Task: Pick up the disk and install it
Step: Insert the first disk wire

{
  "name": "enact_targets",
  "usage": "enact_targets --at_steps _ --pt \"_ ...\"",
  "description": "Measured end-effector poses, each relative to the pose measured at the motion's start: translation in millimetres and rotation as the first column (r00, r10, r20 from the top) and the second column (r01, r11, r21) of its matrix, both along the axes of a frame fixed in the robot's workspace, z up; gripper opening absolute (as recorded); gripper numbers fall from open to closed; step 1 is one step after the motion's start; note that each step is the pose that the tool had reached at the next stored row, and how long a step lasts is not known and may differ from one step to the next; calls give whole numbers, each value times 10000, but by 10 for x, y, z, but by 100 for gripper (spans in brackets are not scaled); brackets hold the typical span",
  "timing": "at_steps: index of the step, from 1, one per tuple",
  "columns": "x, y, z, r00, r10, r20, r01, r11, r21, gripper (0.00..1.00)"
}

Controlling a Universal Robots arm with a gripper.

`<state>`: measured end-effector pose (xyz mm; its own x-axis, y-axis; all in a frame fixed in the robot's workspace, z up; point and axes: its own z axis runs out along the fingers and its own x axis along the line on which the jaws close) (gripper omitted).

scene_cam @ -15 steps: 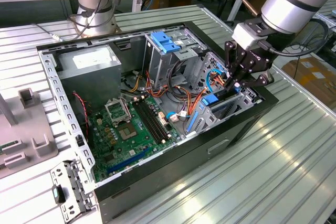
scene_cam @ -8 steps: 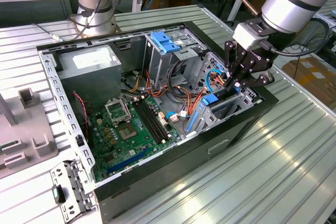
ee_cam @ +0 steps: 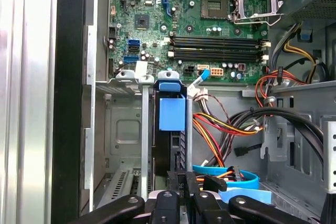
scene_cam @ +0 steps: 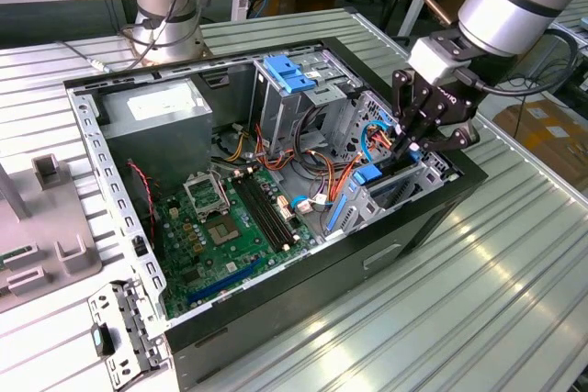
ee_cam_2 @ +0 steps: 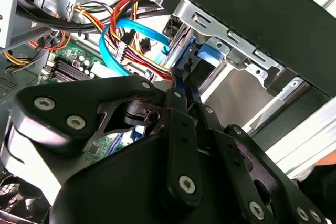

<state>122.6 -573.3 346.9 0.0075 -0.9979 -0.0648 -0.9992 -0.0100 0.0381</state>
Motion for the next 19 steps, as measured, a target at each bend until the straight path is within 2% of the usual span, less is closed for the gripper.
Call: enact_targets --at_steps 16,19 --pt "22 -5 -27 10000 9 -14 -9 10000 5 17" --pt "22 -8 -51 10000 8 -18 -8 10000 11 17"
